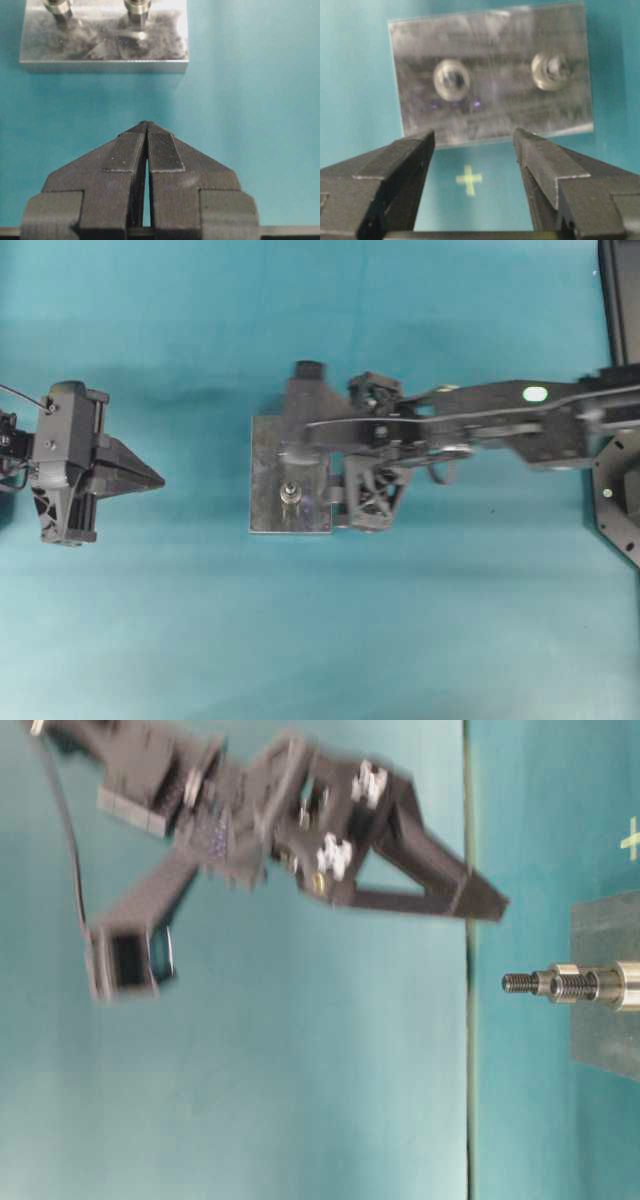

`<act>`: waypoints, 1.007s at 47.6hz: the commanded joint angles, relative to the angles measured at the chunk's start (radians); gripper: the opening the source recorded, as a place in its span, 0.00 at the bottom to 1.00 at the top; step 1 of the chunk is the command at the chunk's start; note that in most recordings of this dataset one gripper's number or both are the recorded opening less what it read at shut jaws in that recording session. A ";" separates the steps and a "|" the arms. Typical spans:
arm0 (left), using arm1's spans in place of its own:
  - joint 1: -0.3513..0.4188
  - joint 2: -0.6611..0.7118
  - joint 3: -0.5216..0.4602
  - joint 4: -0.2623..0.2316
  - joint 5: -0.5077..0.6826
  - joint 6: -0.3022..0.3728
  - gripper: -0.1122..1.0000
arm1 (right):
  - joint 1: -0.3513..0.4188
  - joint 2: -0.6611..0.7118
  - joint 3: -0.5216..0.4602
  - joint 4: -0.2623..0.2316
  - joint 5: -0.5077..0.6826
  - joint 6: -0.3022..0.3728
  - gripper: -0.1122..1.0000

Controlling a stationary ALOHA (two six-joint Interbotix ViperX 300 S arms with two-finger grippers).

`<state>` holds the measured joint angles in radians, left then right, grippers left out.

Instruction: Insert the washer onto the shaft.

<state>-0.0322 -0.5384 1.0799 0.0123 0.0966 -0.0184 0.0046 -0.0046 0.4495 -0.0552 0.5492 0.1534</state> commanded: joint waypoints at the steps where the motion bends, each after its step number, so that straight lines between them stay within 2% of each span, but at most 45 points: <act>1: 0.000 0.002 -0.015 0.003 -0.008 -0.002 0.10 | 0.003 -0.069 0.057 -0.002 -0.117 -0.002 0.70; 9: 0.000 0.003 -0.014 0.003 -0.026 0.003 0.10 | 0.002 -0.115 0.153 0.000 -0.261 0.006 0.60; 16: 0.002 0.003 -0.009 0.003 -0.044 0.003 0.10 | 0.002 -0.132 0.206 0.005 -0.273 0.014 0.54; 26: 0.002 0.000 0.003 0.002 -0.051 -0.005 0.10 | -0.003 -0.179 0.258 0.003 -0.295 0.017 0.52; 35: 0.002 0.000 0.025 0.003 -0.109 -0.005 0.10 | -0.009 -0.241 0.316 0.003 -0.331 0.017 0.47; 42: 0.002 0.003 0.026 0.002 -0.112 -0.002 0.10 | -0.020 -0.307 0.374 0.005 -0.396 0.017 0.41; 48: 0.002 0.006 0.029 0.003 -0.112 -0.003 0.10 | -0.025 -0.357 0.433 0.005 -0.477 0.017 0.41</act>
<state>-0.0307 -0.5308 1.1183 0.0123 -0.0061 -0.0215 -0.0169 -0.3175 0.8636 -0.0522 0.1243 0.1611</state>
